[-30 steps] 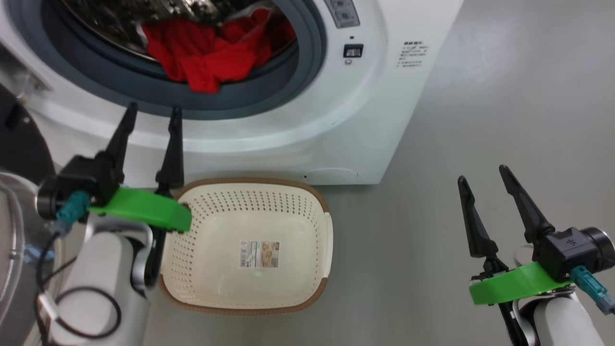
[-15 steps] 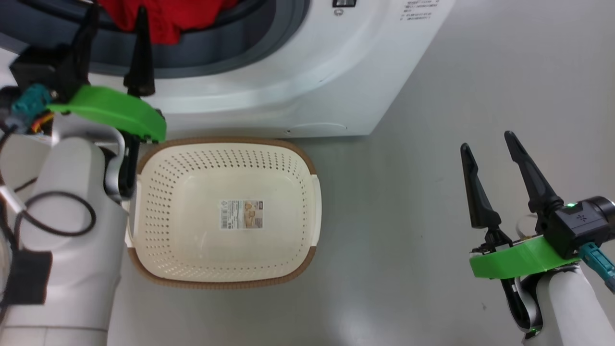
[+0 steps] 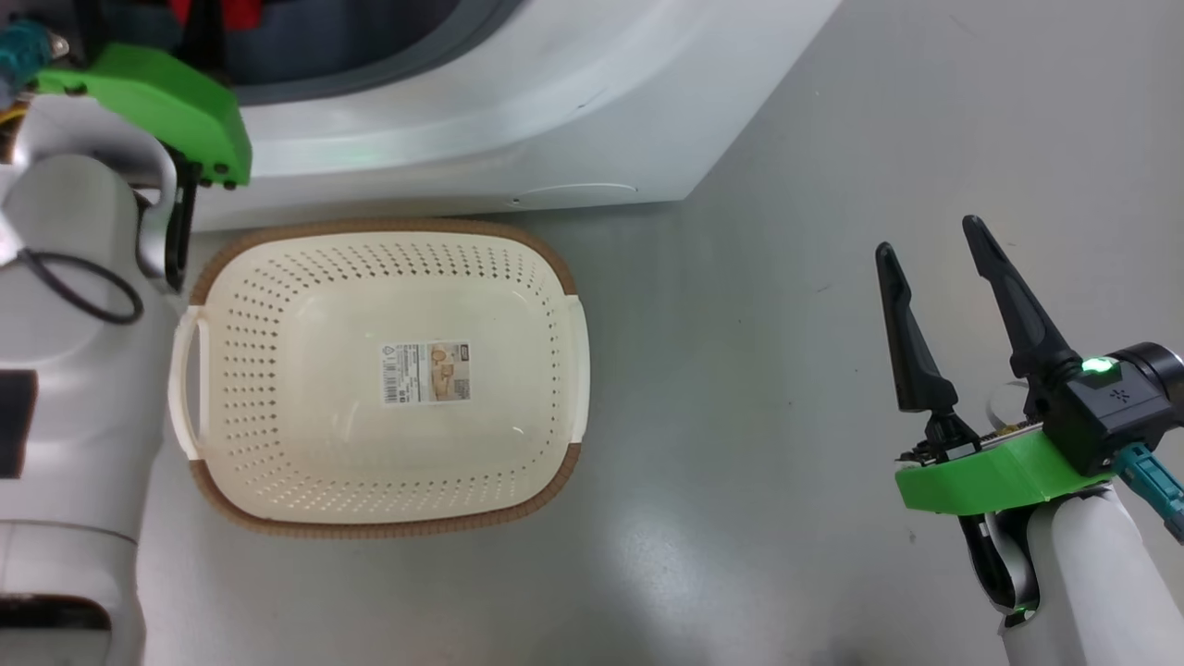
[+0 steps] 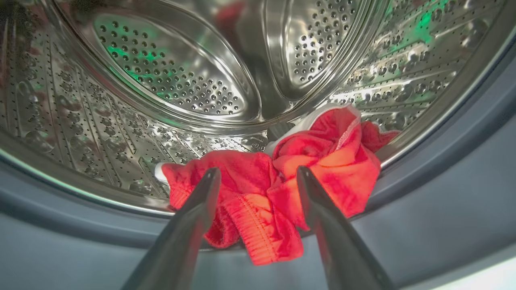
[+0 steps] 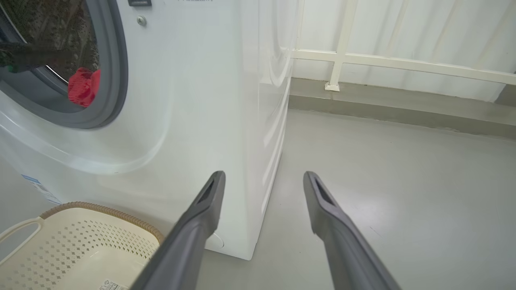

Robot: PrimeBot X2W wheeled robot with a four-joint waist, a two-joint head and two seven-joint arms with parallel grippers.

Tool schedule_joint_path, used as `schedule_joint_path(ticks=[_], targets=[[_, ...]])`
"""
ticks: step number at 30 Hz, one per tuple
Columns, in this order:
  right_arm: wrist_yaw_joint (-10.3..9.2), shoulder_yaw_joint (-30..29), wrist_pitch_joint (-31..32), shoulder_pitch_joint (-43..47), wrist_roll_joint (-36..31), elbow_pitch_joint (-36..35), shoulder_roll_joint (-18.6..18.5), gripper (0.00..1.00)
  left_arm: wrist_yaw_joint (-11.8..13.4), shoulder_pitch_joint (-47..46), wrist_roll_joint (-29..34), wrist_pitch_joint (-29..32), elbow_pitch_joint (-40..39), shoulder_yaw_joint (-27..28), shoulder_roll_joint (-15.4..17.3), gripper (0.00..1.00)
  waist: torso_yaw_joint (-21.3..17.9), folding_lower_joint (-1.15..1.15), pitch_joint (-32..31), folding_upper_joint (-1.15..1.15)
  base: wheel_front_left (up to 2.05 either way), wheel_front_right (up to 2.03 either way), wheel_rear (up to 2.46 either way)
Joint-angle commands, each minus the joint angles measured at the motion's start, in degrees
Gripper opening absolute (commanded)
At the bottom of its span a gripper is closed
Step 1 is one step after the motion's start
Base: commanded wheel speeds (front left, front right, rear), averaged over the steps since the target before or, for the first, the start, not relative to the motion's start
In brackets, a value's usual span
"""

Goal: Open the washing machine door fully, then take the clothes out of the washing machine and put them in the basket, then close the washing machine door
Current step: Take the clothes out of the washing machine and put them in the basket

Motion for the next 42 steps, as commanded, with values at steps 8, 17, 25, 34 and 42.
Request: schedule_joint_path(ticks=[8,17,25,34,42], targets=[[0.28,2.0,-0.36,-1.57,1.7,-1.53,0.04,1.0,2.25,-5.82,5.95,5.05,5.75,-4.31,5.97,1.0,-2.28,0.0,2.76,0.0,0.0,0.0,0.0],[0.28,2.54,-0.36,-2.53,3.48,-1.07,0.04,1.0,3.21,-9.57,9.36,9.41,9.96,-8.24,7.71,1.0,-3.36,0.0,4.62,0.0,0.0,0.0,0.0],[0.28,3.43,-0.36,-3.38,4.37,-0.9,0.04,1.0,3.15,-10.61,9.32,10.25,11.66,-9.17,8.1,0.09,-3.77,0.0,5.07,0.0,0.0,0.0,0.0],[0.28,3.18,-0.36,-3.46,4.44,-0.87,0.04,1.0,3.18,-11.04,8.74,8.29,12.07,-10.02,7.89,0.0,-3.22,0.0,5.4,0.0,0.0,0.0,0.0],[0.28,2.63,-0.36,-3.63,4.02,-0.75,0.04,1.0,4.53,-10.05,7.58,1.94,10.27,-9.93,7.69,0.0,-2.18,0.0,4.72,0.0,0.0,0.0,0.0]])
